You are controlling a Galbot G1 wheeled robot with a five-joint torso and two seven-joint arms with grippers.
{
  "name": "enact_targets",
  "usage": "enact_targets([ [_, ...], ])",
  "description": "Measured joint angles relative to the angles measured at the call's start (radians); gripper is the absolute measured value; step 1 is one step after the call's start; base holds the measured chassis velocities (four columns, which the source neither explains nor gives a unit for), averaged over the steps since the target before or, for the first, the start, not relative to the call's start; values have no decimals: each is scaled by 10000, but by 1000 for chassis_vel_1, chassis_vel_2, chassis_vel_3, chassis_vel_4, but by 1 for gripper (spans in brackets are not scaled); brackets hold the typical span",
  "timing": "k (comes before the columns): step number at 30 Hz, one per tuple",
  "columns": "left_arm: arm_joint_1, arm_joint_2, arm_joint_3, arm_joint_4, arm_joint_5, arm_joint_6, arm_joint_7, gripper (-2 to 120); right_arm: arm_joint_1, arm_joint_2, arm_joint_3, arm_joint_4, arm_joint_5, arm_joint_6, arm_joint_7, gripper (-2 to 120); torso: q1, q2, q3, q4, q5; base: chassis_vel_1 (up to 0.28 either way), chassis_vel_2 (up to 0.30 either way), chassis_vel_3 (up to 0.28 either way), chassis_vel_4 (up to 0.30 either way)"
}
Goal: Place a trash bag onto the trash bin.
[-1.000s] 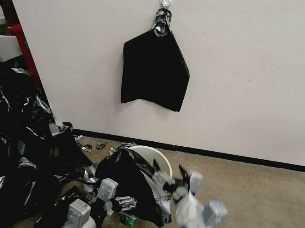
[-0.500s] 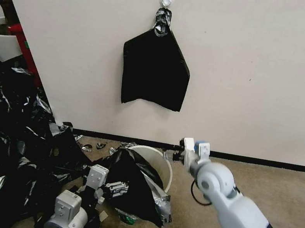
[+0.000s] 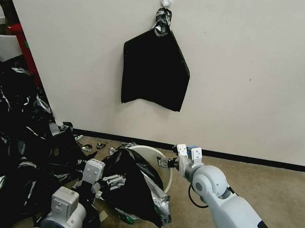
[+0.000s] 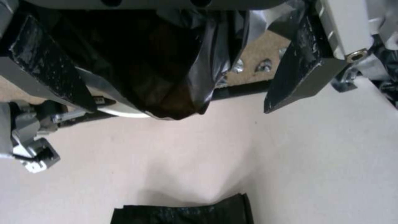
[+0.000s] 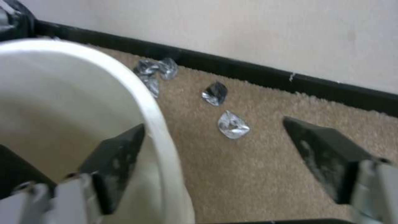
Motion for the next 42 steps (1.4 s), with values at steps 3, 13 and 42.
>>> enact_targets([
  [3,1,-52,6,3,-3,-2,-26,100,-64,20,16,-25,-74,6,-11,79,0,1,0,-1,2,0,0,0,0],
  [13,25,-209,37,54,-17,-43,-193,100,-547,301,72,174,-176,31,18,41,0,2,0,0,0,0,0,0,0],
  [42,-440,-343,-66,879,-86,-285,-626,100,-3546,3410,842,2301,1313,5922,8552,7,0,3,0,0,-1,0,0,0,0],
])
